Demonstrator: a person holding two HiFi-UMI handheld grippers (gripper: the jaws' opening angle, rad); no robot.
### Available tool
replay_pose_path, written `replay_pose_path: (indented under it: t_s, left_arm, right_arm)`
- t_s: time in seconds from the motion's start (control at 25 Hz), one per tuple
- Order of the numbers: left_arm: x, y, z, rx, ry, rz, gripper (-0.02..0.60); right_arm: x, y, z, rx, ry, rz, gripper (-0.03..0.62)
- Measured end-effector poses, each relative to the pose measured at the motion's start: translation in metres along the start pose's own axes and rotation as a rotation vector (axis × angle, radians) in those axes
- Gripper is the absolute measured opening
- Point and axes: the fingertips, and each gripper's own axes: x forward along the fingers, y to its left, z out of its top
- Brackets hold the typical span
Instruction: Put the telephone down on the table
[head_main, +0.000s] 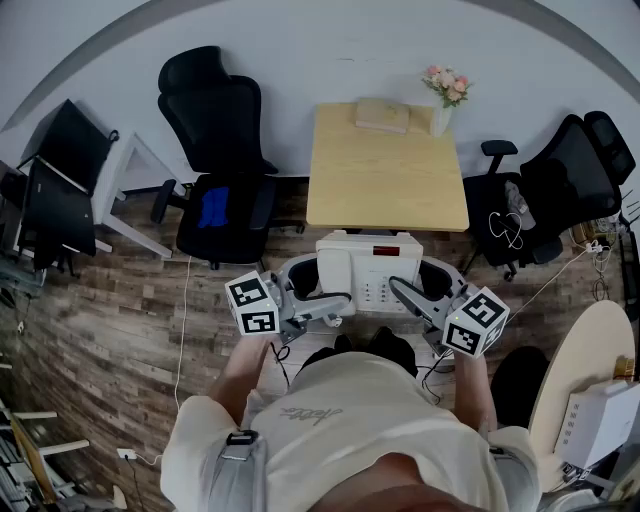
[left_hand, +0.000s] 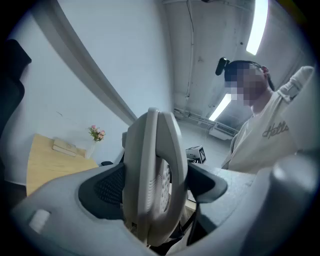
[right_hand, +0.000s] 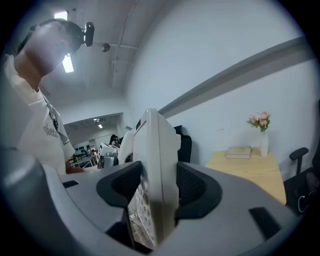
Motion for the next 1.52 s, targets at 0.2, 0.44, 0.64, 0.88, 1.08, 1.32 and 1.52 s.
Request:
replay_pose_path:
  t_s: [0.2, 0.44, 0.64, 0.88, 1.08, 1.32, 1.52]
  left_arm:
    - [-0.003, 0.004, 0.000, 0.007, 0.010, -0.006, 0.376]
    - [0.000, 0.003, 0.000, 0.020, 0.020, -0.006, 0.376]
    - [0.004, 0.000, 0.003, 0.050, 0.029, 0.002, 0.376]
    - [0.006, 0.003, 0.005, 0.046, 0.019, 0.027, 0.376]
    - [0.058, 0.009, 0.016, 0.041, 0.017, 0.070, 0.376]
    - [0.083, 0.022, 0.010, 0.030, 0.017, 0.138, 0.377]
    - [0.104, 0.033, -0.005, -0.008, 0.006, 0.188, 0.377]
  right_arm:
    - [0.004, -0.001, -0.003, 0.011, -0.003, -0.007, 0.213]
    - [0.002, -0.001, -0.002, 0.000, -0.026, -0.007, 0.216]
    - [-0.001, -0.002, 0.002, -0.012, -0.039, 0.015, 0.215]
    - [0.001, -0.008, 0.004, -0.020, -0.033, 0.023, 0.215]
    - [-0.023, -0.051, 0.023, -0.023, -0.031, 0.080, 0.215]
    - [-0.027, -0.083, 0.020, -0.004, 0.003, 0.132, 0.215]
    - [-0.032, -0.109, 0.008, 0.015, 0.033, 0.179, 0.215]
